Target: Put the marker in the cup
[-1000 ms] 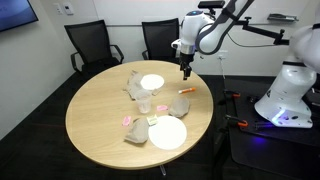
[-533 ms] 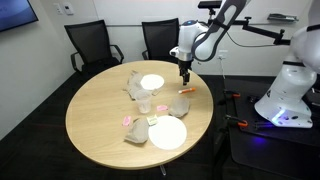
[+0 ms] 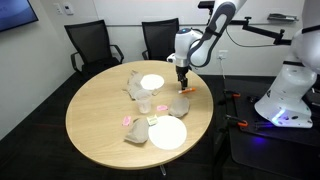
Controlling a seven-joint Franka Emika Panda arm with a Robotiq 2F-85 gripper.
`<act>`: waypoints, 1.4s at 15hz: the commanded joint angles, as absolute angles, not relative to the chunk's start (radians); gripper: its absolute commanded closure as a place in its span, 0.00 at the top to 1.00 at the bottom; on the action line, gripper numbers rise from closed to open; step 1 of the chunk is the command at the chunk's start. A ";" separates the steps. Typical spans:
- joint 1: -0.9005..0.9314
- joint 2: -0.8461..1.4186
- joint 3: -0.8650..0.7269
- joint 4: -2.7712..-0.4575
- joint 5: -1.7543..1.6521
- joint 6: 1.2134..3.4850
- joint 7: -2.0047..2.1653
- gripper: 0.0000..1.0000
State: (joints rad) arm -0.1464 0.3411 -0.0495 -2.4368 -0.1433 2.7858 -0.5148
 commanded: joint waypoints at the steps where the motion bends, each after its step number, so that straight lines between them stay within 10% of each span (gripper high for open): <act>1: -0.186 0.384 -0.018 -2.414 -0.147 2.805 -0.537 1.00; 16: -0.262 0.416 0.029 -2.441 -0.124 2.807 -0.544 1.00; 17: -0.265 0.418 0.032 -2.442 -0.123 2.807 -0.545 0.75; 21: -0.279 0.421 0.046 -2.443 -0.117 2.806 -0.552 0.49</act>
